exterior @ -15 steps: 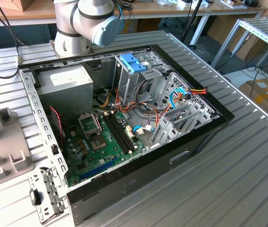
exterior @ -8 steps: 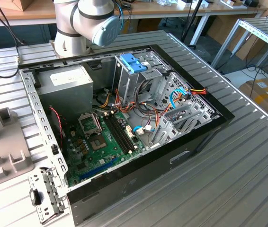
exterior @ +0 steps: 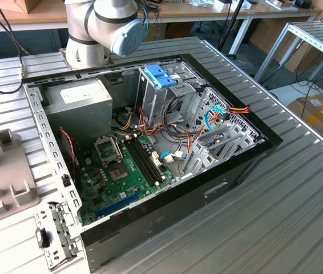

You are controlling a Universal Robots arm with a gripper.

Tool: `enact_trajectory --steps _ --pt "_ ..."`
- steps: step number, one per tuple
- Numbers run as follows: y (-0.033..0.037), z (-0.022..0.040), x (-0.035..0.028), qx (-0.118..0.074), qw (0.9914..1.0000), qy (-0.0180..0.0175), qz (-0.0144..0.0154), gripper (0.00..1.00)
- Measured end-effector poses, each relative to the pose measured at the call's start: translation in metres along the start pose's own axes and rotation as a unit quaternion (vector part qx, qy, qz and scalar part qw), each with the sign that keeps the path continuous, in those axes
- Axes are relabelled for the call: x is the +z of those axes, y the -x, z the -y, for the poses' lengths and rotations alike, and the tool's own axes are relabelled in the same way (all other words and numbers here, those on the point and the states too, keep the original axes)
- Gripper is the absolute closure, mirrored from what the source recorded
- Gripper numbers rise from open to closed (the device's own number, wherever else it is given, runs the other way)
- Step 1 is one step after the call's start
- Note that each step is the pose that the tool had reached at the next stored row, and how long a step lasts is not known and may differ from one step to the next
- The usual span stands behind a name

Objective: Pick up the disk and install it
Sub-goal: 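Pick up the disk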

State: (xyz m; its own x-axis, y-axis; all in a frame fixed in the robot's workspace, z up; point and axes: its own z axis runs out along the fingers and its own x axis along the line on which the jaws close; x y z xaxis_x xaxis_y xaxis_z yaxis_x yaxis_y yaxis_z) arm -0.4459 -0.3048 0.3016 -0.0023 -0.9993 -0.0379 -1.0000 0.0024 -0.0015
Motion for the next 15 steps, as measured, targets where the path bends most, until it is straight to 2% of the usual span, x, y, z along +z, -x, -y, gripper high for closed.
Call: enact_trajectory --steps 15 --pt "0.0005 0.0000 -0.0074 0.000 1.00000 0.0001 0.0000 0.63"
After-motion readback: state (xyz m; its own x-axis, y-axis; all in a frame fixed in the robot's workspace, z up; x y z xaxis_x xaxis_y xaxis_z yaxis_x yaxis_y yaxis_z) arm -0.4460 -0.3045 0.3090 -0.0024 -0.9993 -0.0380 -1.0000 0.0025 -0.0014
